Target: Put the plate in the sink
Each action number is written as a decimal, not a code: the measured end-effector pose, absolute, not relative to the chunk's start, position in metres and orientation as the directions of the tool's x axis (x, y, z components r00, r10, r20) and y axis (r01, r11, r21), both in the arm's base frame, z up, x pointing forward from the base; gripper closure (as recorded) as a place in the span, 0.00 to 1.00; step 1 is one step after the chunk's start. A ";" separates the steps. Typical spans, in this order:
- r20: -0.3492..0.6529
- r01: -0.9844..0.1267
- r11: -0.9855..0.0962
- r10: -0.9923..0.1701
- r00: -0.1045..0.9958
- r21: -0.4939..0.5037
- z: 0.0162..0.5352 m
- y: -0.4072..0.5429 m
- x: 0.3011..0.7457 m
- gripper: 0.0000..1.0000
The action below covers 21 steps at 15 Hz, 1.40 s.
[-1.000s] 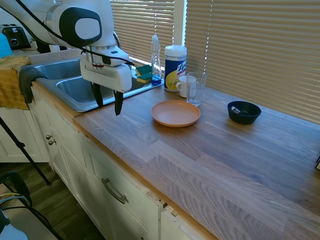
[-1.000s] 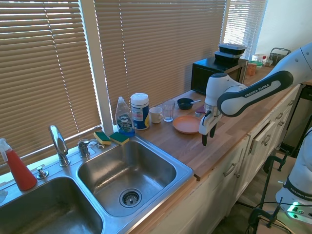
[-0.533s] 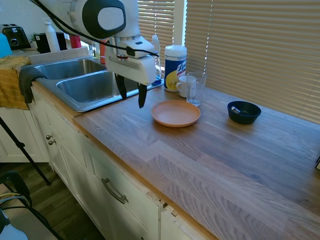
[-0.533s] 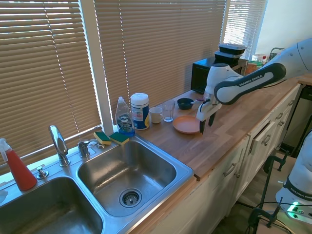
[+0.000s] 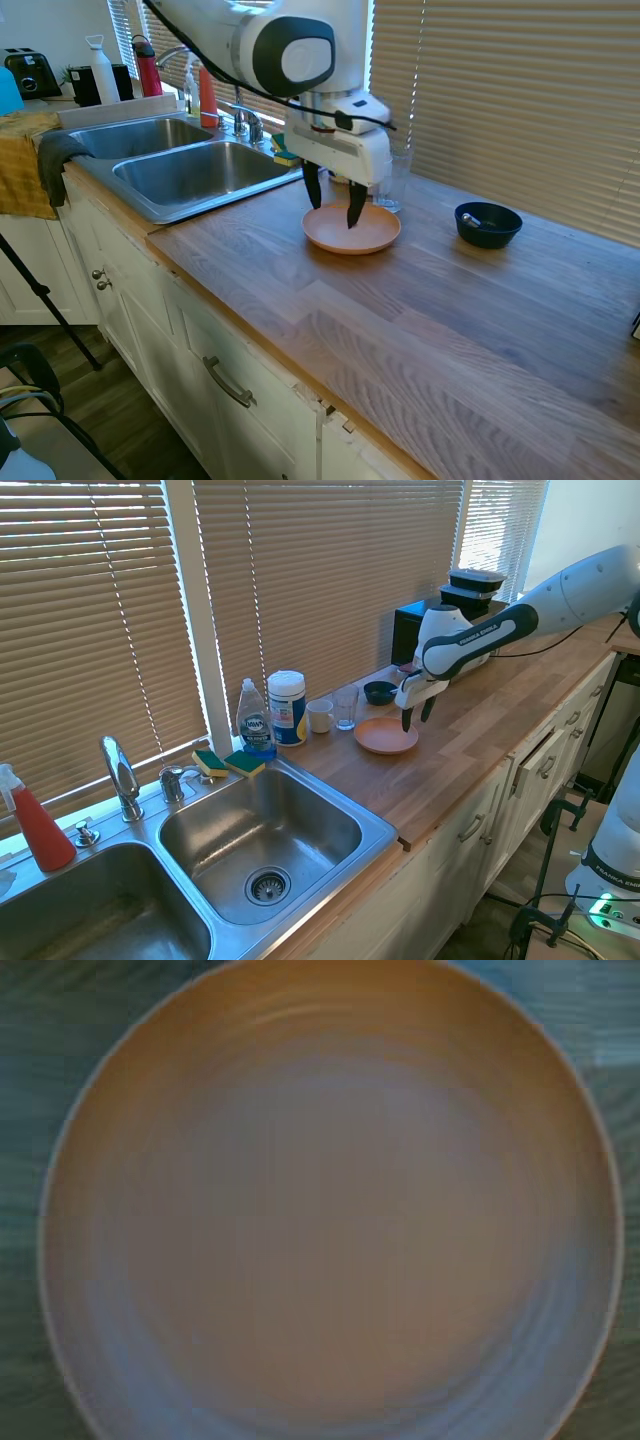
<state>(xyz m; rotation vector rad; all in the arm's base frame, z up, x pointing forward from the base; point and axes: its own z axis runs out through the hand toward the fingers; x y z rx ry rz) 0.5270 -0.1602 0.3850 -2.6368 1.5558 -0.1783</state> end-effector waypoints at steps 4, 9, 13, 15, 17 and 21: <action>0.000 -0.878 -0.456 -0.888 0.460 -0.144 0.365 -0.196 0.551 0.00; -0.068 -0.874 -0.454 -0.880 0.471 -0.175 0.332 -0.227 0.569 0.00; -0.115 -0.860 -0.465 -0.862 0.494 -0.212 0.327 -0.233 0.571 1.00; -0.131 -0.855 -0.469 -0.854 0.503 -0.221 0.328 -0.232 0.573 1.00; -0.140 -0.853 -0.472 -0.850 0.507 -0.224 0.327 -0.233 0.575 1.00; -0.156 -0.852 -0.475 -0.845 0.512 -0.222 0.320 -0.234 0.580 1.00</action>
